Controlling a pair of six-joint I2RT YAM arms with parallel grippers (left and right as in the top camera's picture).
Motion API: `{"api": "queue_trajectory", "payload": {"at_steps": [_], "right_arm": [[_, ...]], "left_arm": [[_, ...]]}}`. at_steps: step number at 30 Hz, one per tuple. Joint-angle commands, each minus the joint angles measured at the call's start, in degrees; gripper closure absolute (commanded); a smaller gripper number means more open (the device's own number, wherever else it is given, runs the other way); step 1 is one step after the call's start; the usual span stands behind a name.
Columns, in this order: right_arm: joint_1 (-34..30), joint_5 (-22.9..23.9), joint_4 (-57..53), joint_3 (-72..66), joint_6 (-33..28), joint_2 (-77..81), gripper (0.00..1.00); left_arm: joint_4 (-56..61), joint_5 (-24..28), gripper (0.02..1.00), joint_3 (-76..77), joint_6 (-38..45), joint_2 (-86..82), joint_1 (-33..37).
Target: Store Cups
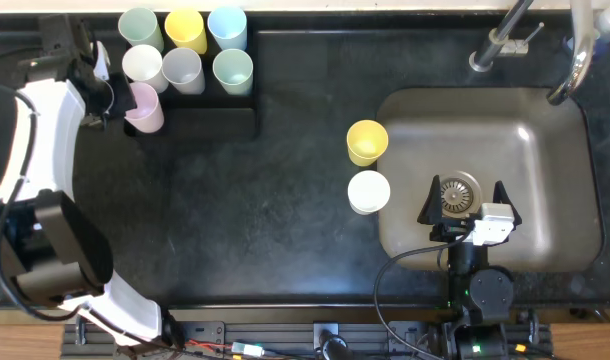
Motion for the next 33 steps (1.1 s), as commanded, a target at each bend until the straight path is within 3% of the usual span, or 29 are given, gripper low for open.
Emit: {"api": "queue_trajectory", "payload": {"at_steps": [1,4,11,17,22,25,33], "right_arm": [[-0.4,0.4,0.3,-0.8,-0.2,-0.6,0.003],[-0.4,0.4,0.3,-0.8,-0.2,-0.6,0.003],[-0.4,0.4,0.3,-0.8,-0.2,-0.6,0.003],[-0.4,0.4,0.3,-0.8,-0.2,-0.6,0.005],[-0.4,0.4,0.3,-0.8,-0.2,-0.6,0.003],[-0.4,0.4,0.3,-0.8,-0.2,-0.6,0.005],[-0.4,0.4,0.3,-0.8,-0.2,-0.6,0.003]], "left_arm": [[0.2,0.7,0.923,-0.1,0.2,1.3,0.4],[0.3,0.7,0.871,-0.1,-0.6,1.3,0.4],[0.1,0.0,0.518,-0.1,-2.4,-3.0,0.4],[0.8,-1.2,0.327,0.2,-7.0,-15.8,-1.8],[0.3,-1.4,0.202,4.6,-8.7,-20.2,-11.7],[-1.2,-3.7,0.143,8.4,-13.7,-18.5,-20.4],[-5.3,-6.0,0.121,20.7,-24.4,-3.7,-42.2]]}}
